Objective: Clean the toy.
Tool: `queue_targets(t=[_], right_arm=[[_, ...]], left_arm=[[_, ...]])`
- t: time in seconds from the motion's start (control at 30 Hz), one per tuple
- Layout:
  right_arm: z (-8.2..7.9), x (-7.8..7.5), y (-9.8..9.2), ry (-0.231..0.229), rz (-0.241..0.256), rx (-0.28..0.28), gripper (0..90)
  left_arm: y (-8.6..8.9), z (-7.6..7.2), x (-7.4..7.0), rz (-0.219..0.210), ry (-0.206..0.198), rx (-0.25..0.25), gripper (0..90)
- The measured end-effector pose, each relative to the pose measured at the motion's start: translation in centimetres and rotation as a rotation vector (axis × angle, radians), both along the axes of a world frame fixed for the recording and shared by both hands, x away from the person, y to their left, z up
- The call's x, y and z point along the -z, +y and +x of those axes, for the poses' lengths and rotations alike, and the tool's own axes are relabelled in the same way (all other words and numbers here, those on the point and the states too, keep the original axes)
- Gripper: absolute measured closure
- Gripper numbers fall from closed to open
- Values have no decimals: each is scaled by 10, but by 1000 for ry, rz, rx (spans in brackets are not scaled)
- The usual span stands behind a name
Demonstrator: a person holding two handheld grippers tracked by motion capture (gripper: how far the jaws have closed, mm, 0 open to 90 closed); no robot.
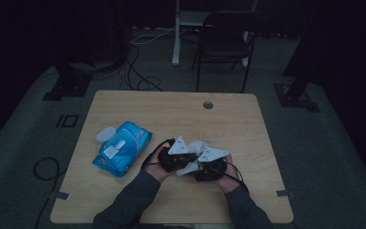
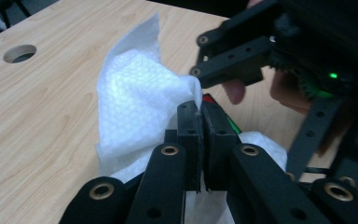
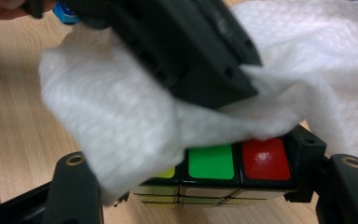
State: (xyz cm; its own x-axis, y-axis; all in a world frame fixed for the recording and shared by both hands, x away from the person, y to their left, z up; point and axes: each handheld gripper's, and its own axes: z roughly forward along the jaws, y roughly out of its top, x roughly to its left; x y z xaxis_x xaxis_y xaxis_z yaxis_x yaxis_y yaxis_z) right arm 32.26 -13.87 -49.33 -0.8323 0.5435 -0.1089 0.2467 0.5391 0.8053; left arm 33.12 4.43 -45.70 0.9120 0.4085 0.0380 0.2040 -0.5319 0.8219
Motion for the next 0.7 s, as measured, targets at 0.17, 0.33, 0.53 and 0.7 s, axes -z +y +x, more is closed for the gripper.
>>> queue_targets(t=[0.17,0.33,0.53,0.7], right_arm=[[1,1,0,-1,-10,9,338],[1,1,-1,-5,-8,16,338],[1,0,-1,-14,-5,17,338],[0,-2,-2,-18,9,15,338]], left_arm=[[-2,-6,4,3,0,22,879],[-5,-8,4,-10,9,40,880],[-6,-9,4,-25,16,55,881],[-4,-9,1,-31,3,50,881]])
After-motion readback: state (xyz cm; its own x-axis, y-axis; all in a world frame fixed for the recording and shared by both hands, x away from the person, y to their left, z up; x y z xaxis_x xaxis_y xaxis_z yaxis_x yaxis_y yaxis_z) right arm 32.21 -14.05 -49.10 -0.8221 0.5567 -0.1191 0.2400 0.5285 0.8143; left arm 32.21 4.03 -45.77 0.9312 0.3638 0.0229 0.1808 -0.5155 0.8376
